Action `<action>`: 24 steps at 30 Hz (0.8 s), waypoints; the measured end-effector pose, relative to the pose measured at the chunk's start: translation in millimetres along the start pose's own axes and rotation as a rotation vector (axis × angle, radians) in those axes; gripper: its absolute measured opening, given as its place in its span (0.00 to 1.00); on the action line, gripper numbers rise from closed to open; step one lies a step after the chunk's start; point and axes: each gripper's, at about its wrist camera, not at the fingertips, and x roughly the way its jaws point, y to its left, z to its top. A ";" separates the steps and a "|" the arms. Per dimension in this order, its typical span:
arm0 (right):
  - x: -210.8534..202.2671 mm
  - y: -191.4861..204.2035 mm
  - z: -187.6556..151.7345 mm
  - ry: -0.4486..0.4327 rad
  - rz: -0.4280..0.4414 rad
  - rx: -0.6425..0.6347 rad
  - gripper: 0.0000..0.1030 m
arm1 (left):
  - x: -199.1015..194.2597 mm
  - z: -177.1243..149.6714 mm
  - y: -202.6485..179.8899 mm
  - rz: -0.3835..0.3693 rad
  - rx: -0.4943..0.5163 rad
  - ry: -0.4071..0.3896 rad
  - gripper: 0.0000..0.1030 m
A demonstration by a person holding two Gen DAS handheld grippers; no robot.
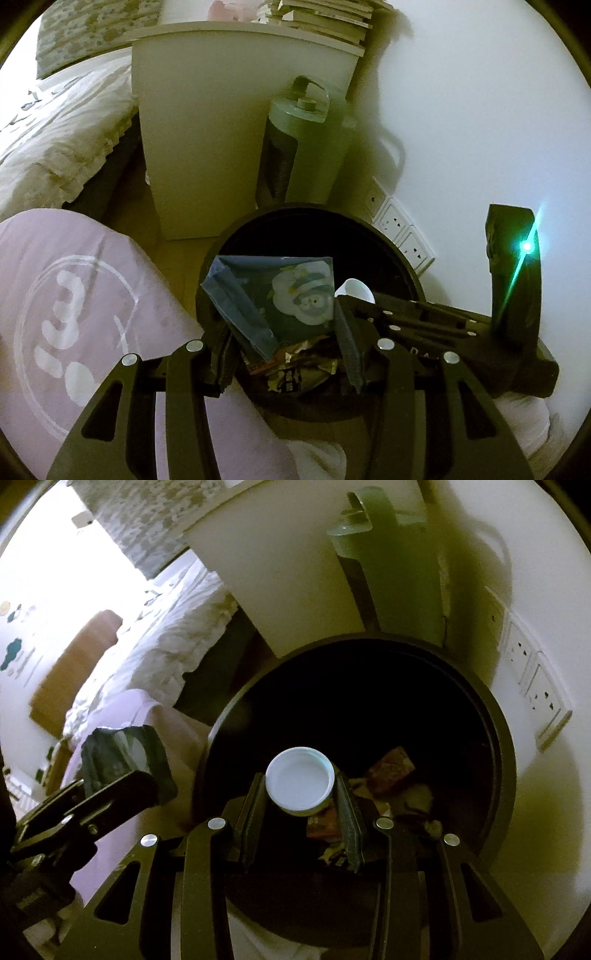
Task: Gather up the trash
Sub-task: 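Open both grippers over the black bin to drop the packet and cup, then move both grippers back over the table toward the remaining items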
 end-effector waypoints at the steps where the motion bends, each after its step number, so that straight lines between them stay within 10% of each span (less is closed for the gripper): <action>1: -1.0 -2.4 0.0 0.000 -0.002 0.003 0.37 | 0.6 1.0 -1.2 -0.002 0.003 0.001 0.47; 6: 0.3 -6.3 -0.5 0.005 -0.019 0.022 0.39 | -1.0 4.9 -8.5 -0.009 0.029 -0.009 0.51; 13: -2.9 -10.7 -2.0 -0.003 -0.036 0.055 0.64 | -9.5 5.1 -11.4 0.004 0.042 -0.037 0.80; 24: 2.0 33.0 0.1 0.012 0.017 -0.027 0.64 | -41.1 -5.5 26.7 0.055 -0.041 -0.079 0.80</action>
